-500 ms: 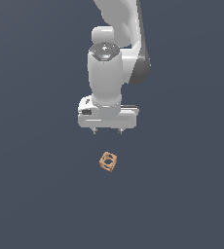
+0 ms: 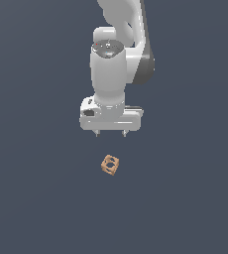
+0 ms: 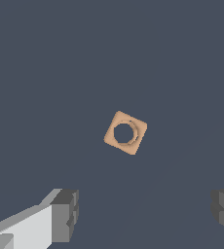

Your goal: Pick up the object and move it to a goal position.

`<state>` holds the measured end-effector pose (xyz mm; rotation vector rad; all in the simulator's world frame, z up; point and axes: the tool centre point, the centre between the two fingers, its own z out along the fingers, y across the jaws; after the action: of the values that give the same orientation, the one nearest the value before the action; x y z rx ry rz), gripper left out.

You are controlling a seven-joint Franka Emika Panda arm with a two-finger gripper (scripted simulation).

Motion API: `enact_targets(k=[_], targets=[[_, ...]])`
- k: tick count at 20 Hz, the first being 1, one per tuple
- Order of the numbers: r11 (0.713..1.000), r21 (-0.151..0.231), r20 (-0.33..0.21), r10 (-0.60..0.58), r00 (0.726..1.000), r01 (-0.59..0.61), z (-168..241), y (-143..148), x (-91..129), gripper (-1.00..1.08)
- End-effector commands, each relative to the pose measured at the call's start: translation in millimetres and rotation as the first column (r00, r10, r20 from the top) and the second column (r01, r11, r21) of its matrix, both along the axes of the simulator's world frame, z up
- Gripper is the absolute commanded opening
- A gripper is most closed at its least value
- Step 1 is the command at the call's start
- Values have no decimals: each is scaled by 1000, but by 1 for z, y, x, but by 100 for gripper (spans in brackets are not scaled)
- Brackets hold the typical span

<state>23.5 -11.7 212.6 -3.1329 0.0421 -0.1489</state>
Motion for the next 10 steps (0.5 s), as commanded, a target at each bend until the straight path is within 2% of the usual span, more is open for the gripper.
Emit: enact_targets(k=[1,10], targets=[[1000,1,6,-2,1000,2,2,1,1,100],[999,5,-6,-47,999,47,-10,0,7,100]])
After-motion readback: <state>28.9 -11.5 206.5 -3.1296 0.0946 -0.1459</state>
